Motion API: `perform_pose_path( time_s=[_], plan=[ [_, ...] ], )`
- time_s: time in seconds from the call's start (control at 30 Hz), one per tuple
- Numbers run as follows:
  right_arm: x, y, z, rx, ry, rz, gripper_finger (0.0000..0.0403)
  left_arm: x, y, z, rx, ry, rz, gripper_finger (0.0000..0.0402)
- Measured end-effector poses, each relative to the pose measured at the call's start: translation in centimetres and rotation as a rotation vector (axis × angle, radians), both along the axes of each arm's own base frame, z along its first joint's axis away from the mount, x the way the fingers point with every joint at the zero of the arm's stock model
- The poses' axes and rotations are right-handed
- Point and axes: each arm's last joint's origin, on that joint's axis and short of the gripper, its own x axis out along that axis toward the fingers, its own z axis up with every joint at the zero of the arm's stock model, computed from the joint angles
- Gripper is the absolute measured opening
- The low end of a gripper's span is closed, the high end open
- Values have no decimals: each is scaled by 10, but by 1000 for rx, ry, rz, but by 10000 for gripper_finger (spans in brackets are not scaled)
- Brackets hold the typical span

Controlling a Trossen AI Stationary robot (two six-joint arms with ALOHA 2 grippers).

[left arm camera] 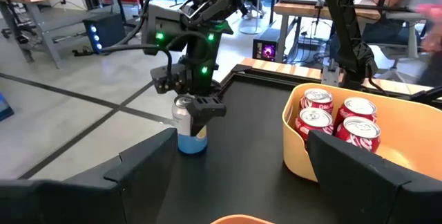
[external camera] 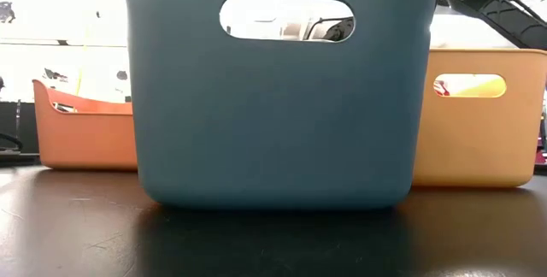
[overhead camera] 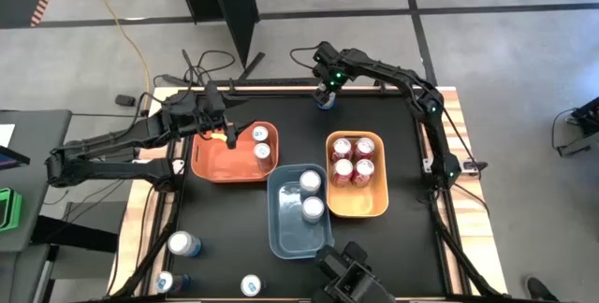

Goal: Sort soda cans
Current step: Put the top blue-white soda can into the blue bin

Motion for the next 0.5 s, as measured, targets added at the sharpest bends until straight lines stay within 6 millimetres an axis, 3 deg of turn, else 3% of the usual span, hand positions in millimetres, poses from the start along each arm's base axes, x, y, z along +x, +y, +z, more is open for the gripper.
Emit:
perform_pose_path(
  time_s=[0.13,0.33,0.5],
  plan=[
    [2,3,1,-3,0,10,296,0,0,0,1,2,0,319],
    [5,9,1,2,12,23,296,0,0,0,1,3,0,319],
    [9,26,20,-16,1,74,296,0,0,-1,-2,6,0,319]
  ],
)
